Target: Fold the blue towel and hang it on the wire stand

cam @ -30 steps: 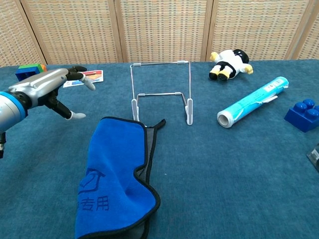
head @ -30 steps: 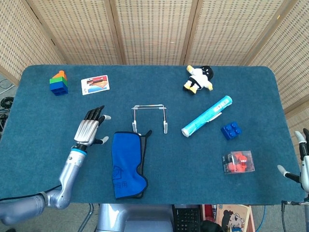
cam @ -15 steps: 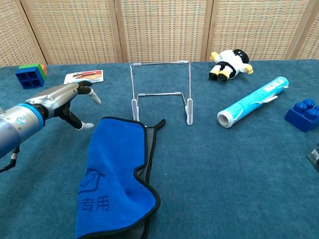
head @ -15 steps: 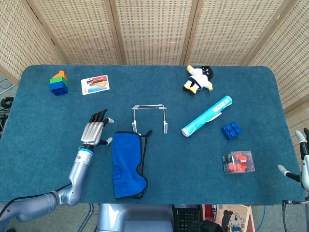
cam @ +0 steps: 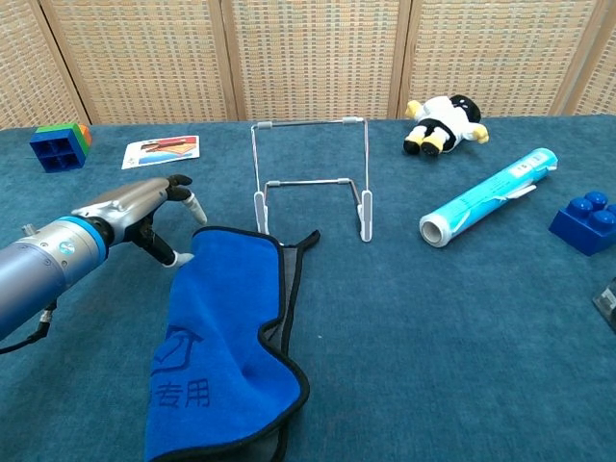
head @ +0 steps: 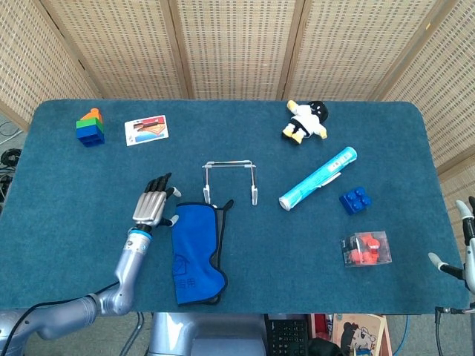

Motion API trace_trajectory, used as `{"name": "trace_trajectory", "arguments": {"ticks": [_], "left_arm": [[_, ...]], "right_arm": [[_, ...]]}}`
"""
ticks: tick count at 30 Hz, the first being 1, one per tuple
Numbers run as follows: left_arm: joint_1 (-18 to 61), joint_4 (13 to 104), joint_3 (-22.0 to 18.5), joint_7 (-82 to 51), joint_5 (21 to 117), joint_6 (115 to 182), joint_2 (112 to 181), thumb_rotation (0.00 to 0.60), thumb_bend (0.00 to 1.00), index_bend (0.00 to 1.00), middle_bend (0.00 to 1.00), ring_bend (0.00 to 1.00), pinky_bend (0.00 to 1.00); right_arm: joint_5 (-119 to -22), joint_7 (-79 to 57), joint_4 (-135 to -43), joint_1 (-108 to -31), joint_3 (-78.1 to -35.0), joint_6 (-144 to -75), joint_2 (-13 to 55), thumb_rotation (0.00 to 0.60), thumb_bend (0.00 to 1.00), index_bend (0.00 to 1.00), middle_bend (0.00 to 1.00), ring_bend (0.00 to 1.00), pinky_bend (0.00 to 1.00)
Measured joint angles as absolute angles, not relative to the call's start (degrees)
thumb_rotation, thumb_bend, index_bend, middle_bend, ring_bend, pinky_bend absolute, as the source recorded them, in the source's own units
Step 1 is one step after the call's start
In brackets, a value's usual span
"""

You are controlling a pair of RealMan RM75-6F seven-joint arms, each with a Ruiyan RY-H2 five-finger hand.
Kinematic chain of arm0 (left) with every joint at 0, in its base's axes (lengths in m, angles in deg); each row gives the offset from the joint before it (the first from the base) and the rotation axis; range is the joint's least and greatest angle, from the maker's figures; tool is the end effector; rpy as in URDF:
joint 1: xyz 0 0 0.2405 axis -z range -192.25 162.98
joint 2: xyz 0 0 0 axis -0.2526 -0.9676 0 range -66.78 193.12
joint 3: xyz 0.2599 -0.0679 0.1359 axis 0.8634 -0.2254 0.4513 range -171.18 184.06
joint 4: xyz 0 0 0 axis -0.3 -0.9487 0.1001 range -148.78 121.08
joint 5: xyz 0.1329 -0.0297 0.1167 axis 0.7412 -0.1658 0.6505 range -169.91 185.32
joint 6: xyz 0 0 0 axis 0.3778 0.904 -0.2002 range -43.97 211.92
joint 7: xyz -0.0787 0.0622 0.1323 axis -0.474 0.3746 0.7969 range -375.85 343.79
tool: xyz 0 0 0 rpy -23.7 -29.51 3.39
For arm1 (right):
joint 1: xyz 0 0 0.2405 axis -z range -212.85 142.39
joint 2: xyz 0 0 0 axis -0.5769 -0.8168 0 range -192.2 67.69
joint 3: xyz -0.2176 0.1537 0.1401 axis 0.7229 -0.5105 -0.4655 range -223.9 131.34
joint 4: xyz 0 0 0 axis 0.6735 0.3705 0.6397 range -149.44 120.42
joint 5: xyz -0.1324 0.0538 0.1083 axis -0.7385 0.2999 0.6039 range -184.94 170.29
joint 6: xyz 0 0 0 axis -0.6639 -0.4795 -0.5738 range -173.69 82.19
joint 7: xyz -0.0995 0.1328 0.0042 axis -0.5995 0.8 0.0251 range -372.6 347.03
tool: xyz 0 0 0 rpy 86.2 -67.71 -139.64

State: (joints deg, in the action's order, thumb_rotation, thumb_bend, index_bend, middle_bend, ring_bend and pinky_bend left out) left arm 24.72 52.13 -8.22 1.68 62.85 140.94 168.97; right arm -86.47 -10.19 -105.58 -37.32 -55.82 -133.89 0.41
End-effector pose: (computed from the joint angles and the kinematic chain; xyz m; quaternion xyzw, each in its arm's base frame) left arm -0.2178 0.3915 -0.0627 -0.6427 -0.4838 -0.3597 0.4728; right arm -0.3563 -0.2044 0.2531 0.5110 -0.3733 0.4092 0.6573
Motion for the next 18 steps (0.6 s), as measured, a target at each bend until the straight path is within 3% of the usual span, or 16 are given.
{"name": "trace_trajectory", "arguments": {"ticks": [18], "left_arm": [[24.0, 60.3, -10.8, 1.8, 60.2, 142.1, 165.3, 0.600, 0.28, 0.35, 0.00, 0.00, 0.04]], "right_arm": [[-86.5, -10.1, -105.5, -37.5, -55.7, -133.5, 0.5, 0.600, 0.00, 0.00, 0.00, 0.00, 0.00]]}}
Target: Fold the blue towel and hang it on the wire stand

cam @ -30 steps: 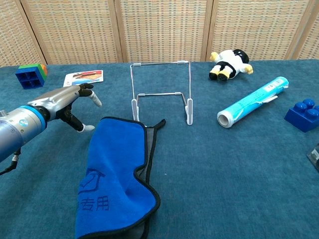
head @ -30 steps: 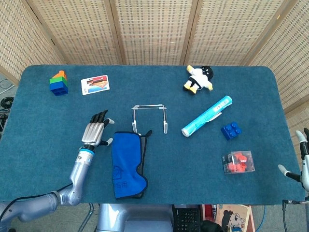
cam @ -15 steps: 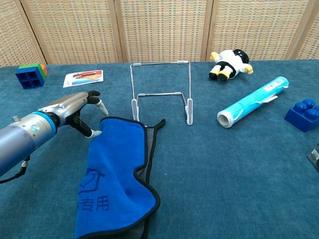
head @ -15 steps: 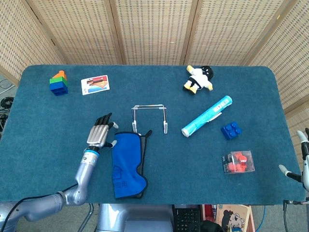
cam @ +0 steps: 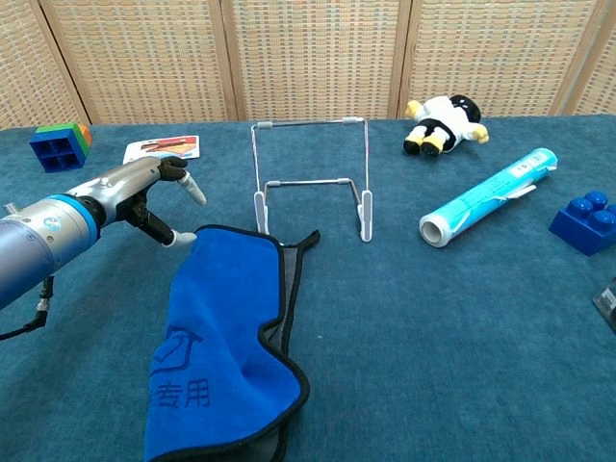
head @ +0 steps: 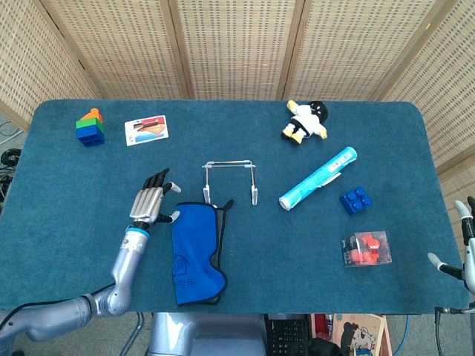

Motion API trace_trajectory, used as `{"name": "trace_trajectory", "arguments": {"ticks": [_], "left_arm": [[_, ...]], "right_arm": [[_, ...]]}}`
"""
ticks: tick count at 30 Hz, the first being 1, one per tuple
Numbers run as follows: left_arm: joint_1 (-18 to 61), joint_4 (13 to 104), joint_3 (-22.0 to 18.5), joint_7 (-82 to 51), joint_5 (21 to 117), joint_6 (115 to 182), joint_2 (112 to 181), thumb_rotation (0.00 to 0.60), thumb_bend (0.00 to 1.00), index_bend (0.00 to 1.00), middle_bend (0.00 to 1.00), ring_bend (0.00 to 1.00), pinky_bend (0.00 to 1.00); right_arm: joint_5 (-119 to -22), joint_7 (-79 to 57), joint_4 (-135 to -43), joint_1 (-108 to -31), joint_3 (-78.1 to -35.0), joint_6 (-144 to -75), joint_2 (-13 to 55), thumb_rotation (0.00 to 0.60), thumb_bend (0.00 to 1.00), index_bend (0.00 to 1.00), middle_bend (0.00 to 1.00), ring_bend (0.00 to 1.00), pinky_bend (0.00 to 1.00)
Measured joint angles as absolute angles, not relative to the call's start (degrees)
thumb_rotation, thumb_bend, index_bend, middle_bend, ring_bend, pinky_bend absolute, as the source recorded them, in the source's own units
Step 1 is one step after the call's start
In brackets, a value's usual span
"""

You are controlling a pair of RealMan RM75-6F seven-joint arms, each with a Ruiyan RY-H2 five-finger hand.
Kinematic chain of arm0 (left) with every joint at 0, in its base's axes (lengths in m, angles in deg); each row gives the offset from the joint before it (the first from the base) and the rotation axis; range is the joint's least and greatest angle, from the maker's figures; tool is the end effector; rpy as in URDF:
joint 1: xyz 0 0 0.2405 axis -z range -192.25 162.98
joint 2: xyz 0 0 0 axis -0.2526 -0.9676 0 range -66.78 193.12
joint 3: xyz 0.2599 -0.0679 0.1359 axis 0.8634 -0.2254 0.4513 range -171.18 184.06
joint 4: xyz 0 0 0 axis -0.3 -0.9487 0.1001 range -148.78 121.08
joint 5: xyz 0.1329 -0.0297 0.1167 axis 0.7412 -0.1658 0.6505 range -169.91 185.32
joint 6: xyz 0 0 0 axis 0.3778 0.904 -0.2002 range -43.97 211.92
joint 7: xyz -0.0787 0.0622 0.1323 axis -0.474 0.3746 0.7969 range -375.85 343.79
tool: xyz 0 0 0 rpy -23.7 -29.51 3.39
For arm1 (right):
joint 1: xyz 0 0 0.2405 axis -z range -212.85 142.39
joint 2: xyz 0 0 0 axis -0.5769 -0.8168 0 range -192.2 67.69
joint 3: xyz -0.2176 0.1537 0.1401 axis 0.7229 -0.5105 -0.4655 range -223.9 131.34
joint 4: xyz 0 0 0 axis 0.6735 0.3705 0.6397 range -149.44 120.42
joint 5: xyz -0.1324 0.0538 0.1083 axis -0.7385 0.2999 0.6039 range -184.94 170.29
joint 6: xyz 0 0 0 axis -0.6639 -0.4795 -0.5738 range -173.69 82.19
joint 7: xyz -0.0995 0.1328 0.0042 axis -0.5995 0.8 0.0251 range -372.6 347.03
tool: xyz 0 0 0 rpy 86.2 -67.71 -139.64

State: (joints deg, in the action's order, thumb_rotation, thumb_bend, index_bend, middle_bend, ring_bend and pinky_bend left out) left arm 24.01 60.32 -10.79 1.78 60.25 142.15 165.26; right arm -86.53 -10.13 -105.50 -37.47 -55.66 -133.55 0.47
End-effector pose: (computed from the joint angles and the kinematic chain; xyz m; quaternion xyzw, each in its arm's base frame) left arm -0.2075 0.3913 -0.0406 -0.6135 -0.5140 -0.3874 0.4575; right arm -0.3566 -0.2051 0.2515 0.5133 -0.3754 0.4080 0.6551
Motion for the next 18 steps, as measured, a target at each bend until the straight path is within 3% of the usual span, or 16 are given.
{"name": "trace_trajectory", "arguments": {"ticks": [18], "left_arm": [[25.4, 55.1, -10.2, 4.8, 56.3, 141.2, 169.6, 0.600, 0.28, 0.36, 0.00, 0.00, 0.02]], "right_arm": [[-86.3, -10.1, -105.3, -37.6, -55.7, -133.2, 0.5, 0.600, 0.00, 0.00, 0.00, 0.00, 0.00]]}}
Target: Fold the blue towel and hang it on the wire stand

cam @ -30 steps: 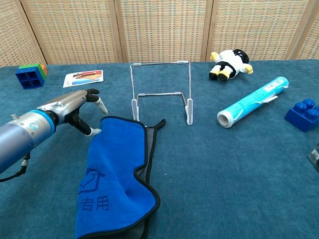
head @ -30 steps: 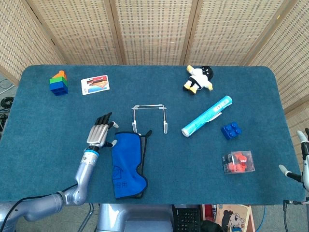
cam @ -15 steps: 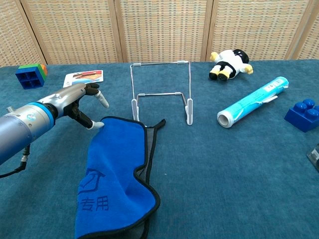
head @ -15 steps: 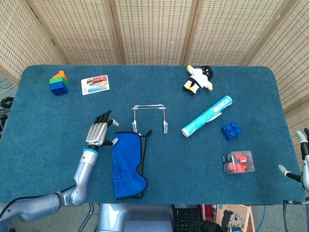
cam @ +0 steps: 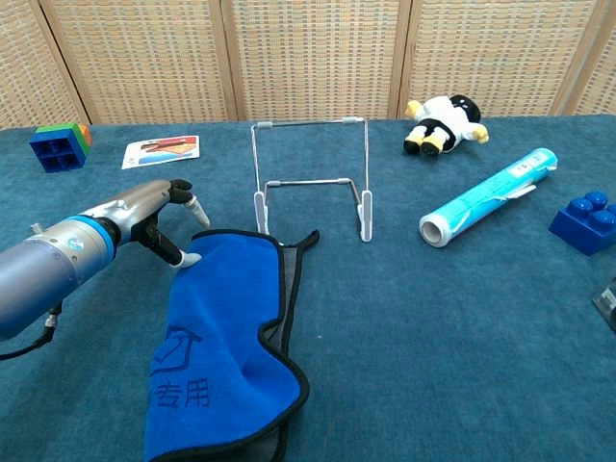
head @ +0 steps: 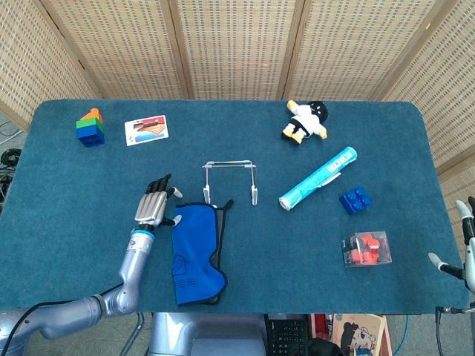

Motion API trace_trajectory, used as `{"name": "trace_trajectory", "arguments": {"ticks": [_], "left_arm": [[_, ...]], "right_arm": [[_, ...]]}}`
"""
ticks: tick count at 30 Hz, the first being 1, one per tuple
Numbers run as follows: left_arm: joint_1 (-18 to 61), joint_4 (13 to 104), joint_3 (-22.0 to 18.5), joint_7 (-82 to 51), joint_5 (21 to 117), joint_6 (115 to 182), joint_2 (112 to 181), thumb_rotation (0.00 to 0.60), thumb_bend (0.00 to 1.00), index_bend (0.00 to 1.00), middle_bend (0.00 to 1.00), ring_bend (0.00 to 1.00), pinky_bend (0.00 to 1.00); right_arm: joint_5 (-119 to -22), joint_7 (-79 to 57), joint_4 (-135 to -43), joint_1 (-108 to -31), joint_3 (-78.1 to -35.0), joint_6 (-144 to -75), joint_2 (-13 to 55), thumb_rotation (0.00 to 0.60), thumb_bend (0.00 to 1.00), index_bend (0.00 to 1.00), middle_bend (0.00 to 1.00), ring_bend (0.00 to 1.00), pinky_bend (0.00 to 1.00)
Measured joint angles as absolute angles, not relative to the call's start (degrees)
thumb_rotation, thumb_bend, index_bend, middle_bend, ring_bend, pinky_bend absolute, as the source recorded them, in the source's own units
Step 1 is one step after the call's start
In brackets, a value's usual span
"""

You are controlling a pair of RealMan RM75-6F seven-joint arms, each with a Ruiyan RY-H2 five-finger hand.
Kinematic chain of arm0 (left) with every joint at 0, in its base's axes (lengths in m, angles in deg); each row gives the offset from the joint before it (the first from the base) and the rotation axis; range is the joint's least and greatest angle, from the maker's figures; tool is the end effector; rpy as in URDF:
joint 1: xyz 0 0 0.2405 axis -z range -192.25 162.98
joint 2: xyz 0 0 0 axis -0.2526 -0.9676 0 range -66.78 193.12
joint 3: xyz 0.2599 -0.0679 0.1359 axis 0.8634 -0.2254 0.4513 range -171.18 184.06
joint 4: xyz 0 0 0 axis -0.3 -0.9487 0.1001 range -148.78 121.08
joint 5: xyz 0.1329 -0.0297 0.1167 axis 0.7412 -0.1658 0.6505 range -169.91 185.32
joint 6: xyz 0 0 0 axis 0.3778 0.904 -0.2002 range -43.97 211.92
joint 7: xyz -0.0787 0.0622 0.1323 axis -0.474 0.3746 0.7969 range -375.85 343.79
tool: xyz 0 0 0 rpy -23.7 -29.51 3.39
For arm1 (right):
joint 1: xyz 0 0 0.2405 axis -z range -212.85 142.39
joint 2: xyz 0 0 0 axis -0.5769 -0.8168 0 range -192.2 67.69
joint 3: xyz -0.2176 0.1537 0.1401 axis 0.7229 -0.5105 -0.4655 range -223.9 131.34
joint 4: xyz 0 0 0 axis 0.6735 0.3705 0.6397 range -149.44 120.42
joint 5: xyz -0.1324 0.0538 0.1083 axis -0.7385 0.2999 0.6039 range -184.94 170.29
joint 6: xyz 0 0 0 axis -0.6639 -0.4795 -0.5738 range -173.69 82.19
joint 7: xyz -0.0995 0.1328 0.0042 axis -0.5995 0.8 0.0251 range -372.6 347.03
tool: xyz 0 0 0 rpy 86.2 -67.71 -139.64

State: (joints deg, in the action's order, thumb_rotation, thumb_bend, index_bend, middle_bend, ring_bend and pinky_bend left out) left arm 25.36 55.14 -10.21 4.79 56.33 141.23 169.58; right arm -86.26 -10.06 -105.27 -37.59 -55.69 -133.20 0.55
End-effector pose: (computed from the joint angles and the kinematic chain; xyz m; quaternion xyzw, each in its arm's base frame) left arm -0.2120 0.3904 -0.0679 -0.6175 -0.5226 -0.3533 0.4699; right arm -0.3579 -0.2060 0.2509 0.5132 -0.3773 0.4061 0.6553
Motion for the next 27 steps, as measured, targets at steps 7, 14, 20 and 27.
{"name": "trace_trajectory", "arguments": {"ticks": [7, 14, 20, 27], "left_arm": [[25.7, 53.7, -10.0, 3.9, 56.5, 140.2, 170.7, 0.600, 0.29, 0.37, 0.00, 0.00, 0.02], [25.8, 52.8, -9.7, 3.7, 56.6, 139.6, 171.5, 0.600, 0.29, 0.40, 0.00, 0.00, 0.01], [25.8, 53.1, -9.6, 4.4, 56.1, 139.4, 171.4, 0.600, 0.30, 0.53, 0.00, 0.00, 0.00], [25.7, 54.4, -9.6, 5.5, 55.4, 139.5, 170.8, 0.600, 0.31, 0.62, 0.00, 0.00, 0.00]], "right_arm": [[-86.2, -10.1, -105.3, -37.6, -55.7, -133.2, 0.6, 0.600, 0.00, 0.00, 0.00, 0.00, 0.00], [-86.1, -9.9, -105.2, -37.5, -55.7, -133.3, 0.5, 0.600, 0.00, 0.00, 0.00, 0.00, 0.00], [-86.3, -9.8, -105.3, -37.5, -55.7, -133.3, 0.4, 0.600, 0.00, 0.00, 0.00, 0.00, 0.00], [-86.3, -9.6, -105.4, -37.5, -55.6, -133.3, 0.4, 0.600, 0.00, 0.00, 0.00, 0.00, 0.00]]}}
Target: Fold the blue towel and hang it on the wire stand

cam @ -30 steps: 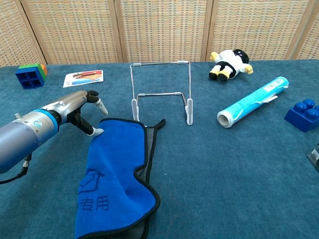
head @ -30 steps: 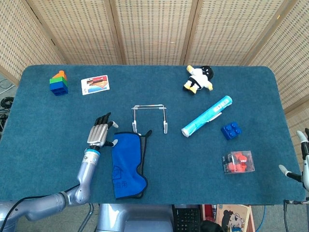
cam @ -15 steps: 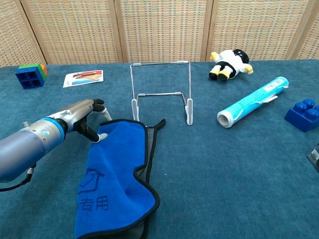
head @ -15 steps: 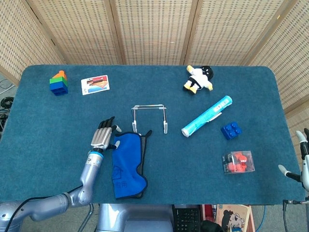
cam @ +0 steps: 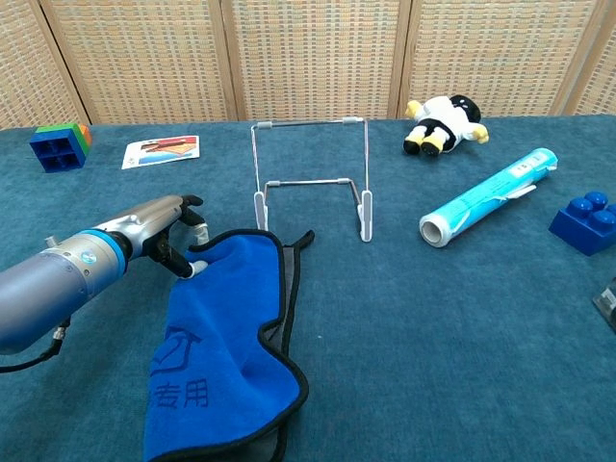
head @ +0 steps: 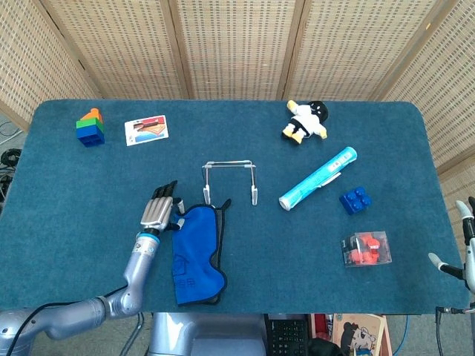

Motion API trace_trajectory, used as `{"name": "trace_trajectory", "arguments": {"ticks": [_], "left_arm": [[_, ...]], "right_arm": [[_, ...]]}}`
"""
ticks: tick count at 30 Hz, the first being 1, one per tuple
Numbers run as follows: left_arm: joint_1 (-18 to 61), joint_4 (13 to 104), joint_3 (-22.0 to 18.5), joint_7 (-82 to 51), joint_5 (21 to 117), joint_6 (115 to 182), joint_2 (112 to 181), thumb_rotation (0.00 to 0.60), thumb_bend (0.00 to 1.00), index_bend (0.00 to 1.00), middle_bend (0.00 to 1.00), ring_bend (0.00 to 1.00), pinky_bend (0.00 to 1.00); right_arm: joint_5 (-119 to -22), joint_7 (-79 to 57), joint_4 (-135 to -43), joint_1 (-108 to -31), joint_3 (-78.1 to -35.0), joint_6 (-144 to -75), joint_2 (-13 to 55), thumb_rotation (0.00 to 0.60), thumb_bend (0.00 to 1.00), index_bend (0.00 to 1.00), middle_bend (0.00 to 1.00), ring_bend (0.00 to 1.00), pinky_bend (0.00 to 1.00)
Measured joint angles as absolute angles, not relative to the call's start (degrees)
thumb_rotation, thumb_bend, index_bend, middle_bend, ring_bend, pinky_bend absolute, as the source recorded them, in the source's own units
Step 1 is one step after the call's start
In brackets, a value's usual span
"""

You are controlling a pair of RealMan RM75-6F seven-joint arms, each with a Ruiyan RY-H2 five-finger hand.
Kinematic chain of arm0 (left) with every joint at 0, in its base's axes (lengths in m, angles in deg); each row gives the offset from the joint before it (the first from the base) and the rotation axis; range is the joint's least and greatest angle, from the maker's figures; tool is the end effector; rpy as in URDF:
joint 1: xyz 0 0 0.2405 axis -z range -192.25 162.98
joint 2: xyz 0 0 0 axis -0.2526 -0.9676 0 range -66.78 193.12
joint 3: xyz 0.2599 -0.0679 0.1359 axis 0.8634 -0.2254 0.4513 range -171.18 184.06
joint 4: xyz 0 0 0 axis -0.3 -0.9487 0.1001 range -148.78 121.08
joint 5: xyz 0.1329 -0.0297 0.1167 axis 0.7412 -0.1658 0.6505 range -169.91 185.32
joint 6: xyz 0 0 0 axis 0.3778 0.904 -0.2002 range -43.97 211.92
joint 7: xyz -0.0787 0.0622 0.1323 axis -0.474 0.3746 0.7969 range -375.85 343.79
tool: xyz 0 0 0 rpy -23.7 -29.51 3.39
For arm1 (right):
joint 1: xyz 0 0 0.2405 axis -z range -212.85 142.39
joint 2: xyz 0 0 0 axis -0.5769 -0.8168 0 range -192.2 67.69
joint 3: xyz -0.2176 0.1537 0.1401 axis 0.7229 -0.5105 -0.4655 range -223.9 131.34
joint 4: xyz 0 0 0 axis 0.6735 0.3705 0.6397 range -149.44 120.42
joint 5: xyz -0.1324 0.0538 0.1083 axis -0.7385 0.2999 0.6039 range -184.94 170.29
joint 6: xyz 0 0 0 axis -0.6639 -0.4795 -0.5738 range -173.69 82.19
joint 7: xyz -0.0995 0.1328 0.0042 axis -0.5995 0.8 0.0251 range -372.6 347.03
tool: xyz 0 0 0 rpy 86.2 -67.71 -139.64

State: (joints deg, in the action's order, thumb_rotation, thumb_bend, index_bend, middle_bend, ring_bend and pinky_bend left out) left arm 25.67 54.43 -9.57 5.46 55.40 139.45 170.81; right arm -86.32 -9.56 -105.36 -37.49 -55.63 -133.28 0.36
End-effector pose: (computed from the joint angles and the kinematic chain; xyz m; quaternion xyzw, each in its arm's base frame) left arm -0.2099 0.3850 -0.0822 -0.6287 -0.5308 -0.3389 0.4563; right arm -0.3578 -0.2052 0.2519 0.5119 -0.3790 0.4082 0.6540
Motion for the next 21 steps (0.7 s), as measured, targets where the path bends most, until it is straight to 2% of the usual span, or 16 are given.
{"name": "trace_trajectory", "arguments": {"ticks": [9, 14, 21], "left_arm": [[25.4, 56.2, -9.2, 5.9, 56.1, 140.3, 169.8, 0.600, 0.32, 0.74, 0.00, 0.00, 0.00], [25.2, 57.1, -9.1, 5.4, 57.2, 141.0, 169.3, 0.600, 0.44, 0.76, 0.00, 0.00, 0.00], [24.8, 58.4, -8.7, 4.8, 58.7, 142.0, 168.5, 0.600, 0.45, 0.78, 0.00, 0.00, 0.00]], "right_arm": [[-86.6, -9.2, -105.6, -37.4, -55.5, -133.4, 0.2, 0.600, 0.00, 0.00, 0.00, 0.00, 0.00], [-86.7, -9.0, -105.6, -37.4, -55.5, -133.4, 0.2, 0.600, 0.00, 0.00, 0.00, 0.00, 0.00], [-86.8, -8.7, -105.8, -37.3, -55.5, -133.6, 0.0, 0.600, 0.00, 0.00, 0.00, 0.00, 0.00]]}}
